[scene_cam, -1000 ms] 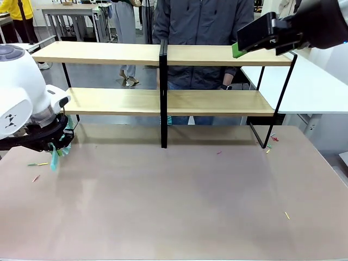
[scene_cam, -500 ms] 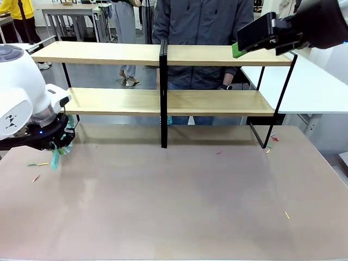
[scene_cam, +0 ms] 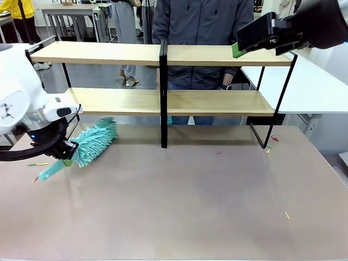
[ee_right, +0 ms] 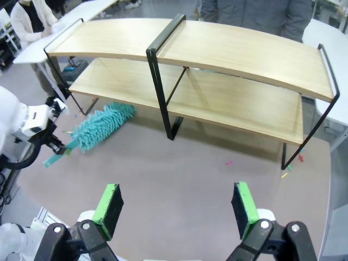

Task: Clean the shelves.
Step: Clean another randomly selected level of the Shelf with the Duster.

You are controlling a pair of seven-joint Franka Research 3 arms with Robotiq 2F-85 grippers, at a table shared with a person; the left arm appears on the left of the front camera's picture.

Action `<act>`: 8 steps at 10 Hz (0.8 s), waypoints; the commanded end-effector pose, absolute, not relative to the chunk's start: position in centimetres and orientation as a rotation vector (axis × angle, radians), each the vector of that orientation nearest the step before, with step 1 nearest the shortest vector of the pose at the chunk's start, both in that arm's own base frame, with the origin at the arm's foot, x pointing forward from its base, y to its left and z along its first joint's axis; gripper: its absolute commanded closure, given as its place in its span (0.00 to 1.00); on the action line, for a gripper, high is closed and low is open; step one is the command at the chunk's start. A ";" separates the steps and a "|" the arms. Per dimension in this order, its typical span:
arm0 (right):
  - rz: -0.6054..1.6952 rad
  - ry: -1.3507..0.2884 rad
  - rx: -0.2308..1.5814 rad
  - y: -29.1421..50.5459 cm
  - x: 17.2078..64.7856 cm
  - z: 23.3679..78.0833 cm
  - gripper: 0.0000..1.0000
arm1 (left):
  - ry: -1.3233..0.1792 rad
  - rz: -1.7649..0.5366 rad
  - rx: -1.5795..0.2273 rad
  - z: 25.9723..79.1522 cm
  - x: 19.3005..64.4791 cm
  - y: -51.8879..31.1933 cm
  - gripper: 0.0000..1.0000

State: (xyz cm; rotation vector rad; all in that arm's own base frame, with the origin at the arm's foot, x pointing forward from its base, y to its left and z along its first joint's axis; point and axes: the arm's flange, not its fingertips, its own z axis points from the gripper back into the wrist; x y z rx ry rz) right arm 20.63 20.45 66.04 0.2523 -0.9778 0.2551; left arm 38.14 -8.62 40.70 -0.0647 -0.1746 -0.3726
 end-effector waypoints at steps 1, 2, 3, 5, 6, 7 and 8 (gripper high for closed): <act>0.249 -0.978 0.257 20.4 20.6 66.0 0.00 | -0.086 -0.744 -0.176 42.4 31.8 -3.1 0.88; 0.249 -0.978 0.257 20.4 20.6 66.0 0.00 | -0.059 -0.954 -0.225 43.4 29.9 -0.7 0.88; 0.249 -0.978 0.257 20.4 20.6 66.0 0.00 | -0.053 -1.026 -0.231 44.3 28.7 1.3 0.88; 0.249 -0.978 0.257 20.4 20.6 66.0 0.00 | -0.171 -1.113 -0.317 47.0 25.5 6.4 0.88; 0.249 -0.978 0.257 20.4 20.6 66.0 0.00 | -0.243 -1.231 -0.402 48.3 23.2 9.3 0.88; 0.249 -0.978 0.257 20.4 20.6 66.0 0.00 | -0.330 -1.246 -0.498 49.7 20.9 12.2 0.88; 0.249 -0.978 0.257 20.4 20.6 66.0 0.00 | -0.392 -1.238 -0.593 51.0 19.3 14.9 0.88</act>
